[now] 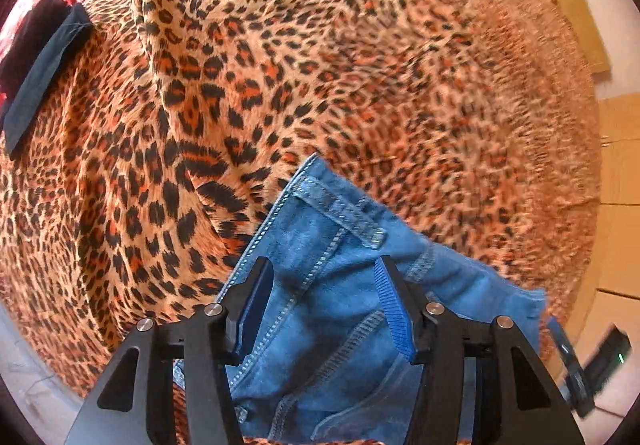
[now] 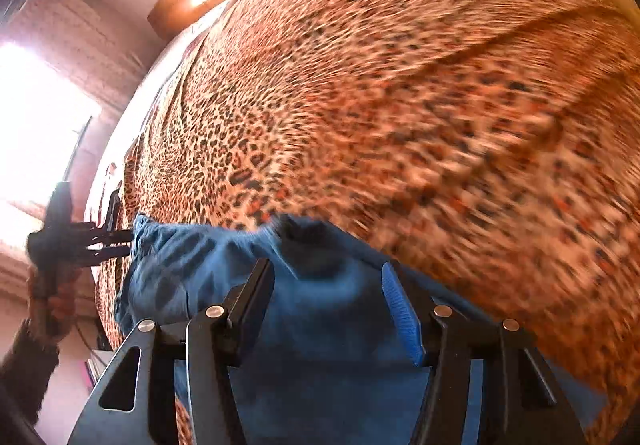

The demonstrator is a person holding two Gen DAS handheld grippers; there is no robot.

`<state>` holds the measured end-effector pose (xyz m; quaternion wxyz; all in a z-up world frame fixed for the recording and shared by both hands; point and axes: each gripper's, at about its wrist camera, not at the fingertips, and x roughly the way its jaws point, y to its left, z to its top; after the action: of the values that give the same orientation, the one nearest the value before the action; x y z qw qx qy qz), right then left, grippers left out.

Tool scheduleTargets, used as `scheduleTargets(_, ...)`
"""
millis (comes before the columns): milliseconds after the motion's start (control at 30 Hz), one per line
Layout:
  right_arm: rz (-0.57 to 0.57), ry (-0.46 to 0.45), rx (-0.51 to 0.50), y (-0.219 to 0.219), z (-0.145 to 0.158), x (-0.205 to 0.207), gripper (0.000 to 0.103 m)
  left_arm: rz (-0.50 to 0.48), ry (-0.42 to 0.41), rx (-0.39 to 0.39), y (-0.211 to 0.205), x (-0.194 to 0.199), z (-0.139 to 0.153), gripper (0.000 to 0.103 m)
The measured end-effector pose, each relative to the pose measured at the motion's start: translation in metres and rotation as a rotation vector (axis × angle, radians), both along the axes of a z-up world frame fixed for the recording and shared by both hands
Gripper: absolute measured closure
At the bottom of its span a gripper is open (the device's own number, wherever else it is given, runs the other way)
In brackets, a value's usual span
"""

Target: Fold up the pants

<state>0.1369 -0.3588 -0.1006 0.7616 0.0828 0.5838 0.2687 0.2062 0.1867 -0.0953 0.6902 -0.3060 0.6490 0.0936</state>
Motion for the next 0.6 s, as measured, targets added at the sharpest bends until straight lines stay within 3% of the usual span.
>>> scheduleTargets(100,0.046,0.024,-0.004,0.028,-0.015,0.013,0.045,0.011,-0.043,-0.016,0.008,-0.009,0.012,0.041)
scheduleTargets(167,0.099,0.014,-0.091,0.048,-0.026,0.011,0.049,0.011,-0.033,0.008,0.013,-0.007,0.007,0.039)
scheduleTargets(200,0.123,0.000,-0.150,0.057,-0.031,0.009,0.059,0.011,-0.020,0.008,0.016,-0.007,0.003,0.039)
scheduleTargets(233,0.148,-0.015,-0.215,0.066,-0.034,0.007,0.090,0.012,0.004,-0.001,0.018,-0.005,-0.003,0.040)
scheduleTargets(300,0.139,-0.038,-0.239,0.070,-0.029,0.014,0.099,0.016,0.032,-0.042,0.017,-0.005,-0.011,0.043)
scheduleTargets(400,0.062,-0.044,-0.186,0.063,-0.017,0.035,0.099,-0.010,-0.006,-0.022,0.011,-0.002,-0.010,0.043)
scheduleTargets(500,0.041,0.021,-0.294,0.061,-0.038,0.049,0.099,-0.049,0.041,0.063,0.007,0.004,-0.021,0.043)
scheduleTargets(600,-0.094,0.040,-0.116,0.026,-0.020,0.046,0.094,-0.034,0.035,0.032,0.010,0.000,-0.020,0.049)
